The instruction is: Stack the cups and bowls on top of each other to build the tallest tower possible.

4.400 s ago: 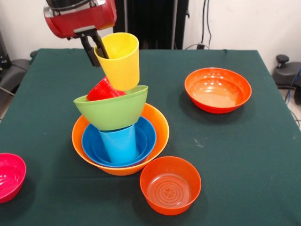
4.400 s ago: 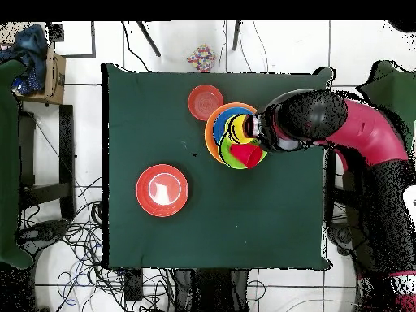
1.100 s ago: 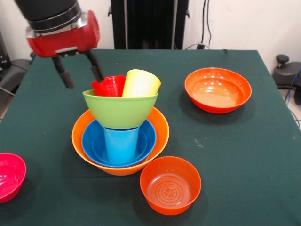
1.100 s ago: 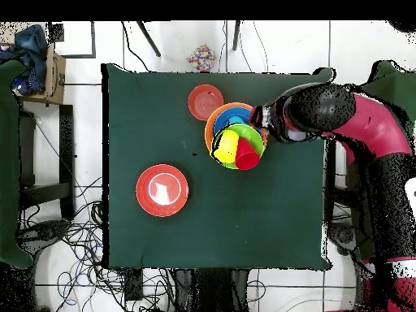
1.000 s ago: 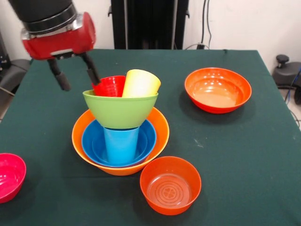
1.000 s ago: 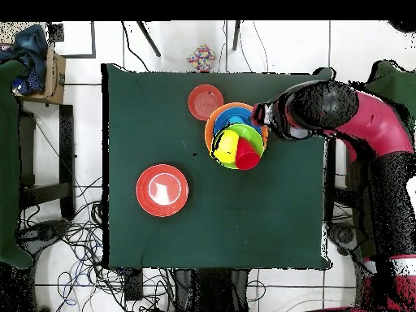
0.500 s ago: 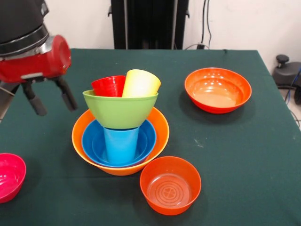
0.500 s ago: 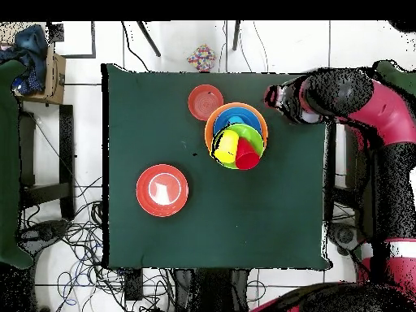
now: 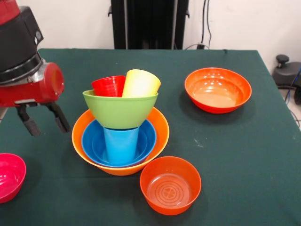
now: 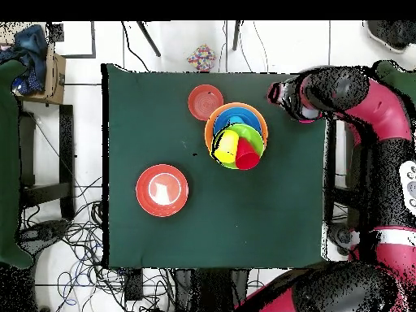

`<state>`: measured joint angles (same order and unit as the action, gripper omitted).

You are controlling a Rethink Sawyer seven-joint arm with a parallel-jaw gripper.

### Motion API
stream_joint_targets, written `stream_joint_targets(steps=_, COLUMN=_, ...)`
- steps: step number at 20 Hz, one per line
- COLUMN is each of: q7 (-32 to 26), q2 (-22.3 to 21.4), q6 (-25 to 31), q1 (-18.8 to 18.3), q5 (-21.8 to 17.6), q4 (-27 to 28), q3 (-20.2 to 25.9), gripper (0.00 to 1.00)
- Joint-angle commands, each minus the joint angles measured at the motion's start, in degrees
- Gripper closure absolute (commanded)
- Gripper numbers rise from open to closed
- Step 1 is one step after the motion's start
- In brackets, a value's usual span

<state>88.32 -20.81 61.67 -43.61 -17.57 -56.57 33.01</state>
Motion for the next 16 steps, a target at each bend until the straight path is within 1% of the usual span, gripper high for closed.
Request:
stream_joint_targets(steps=1, q7=-8.1, q2=0.6, q6=1.0, q1=0.7, q5=-5.6, q4=-2.0, q3=-3.5, gripper=0.0)
stream_joint_targets(steps=4, q7=-10.3, q2=-1.2, q6=0.1, q1=-1.4, q5=-5.8, q4=-5.7, q3=-3.4, gripper=0.0)
stream_joint_targets(steps=8, q7=-12.5, q2=-2.7, q6=-0.5, q1=-3.8, q5=-6.1, q4=-8.8, q3=-2.5, gripper=0.0)
stream_joint_targets(steps=12, q7=-14.8, q2=-3.8, q6=-0.9, q1=-6.1, q5=-6.6, q4=-11.1, q3=-1.5, gripper=0.0)
stream_joint_targets(steps=16, q7=-16.0, q2=-3.7, q6=-2.5, q1=-7.4, q5=-7.7, q4=-12.2, q3=-0.6, gripper=0.0)
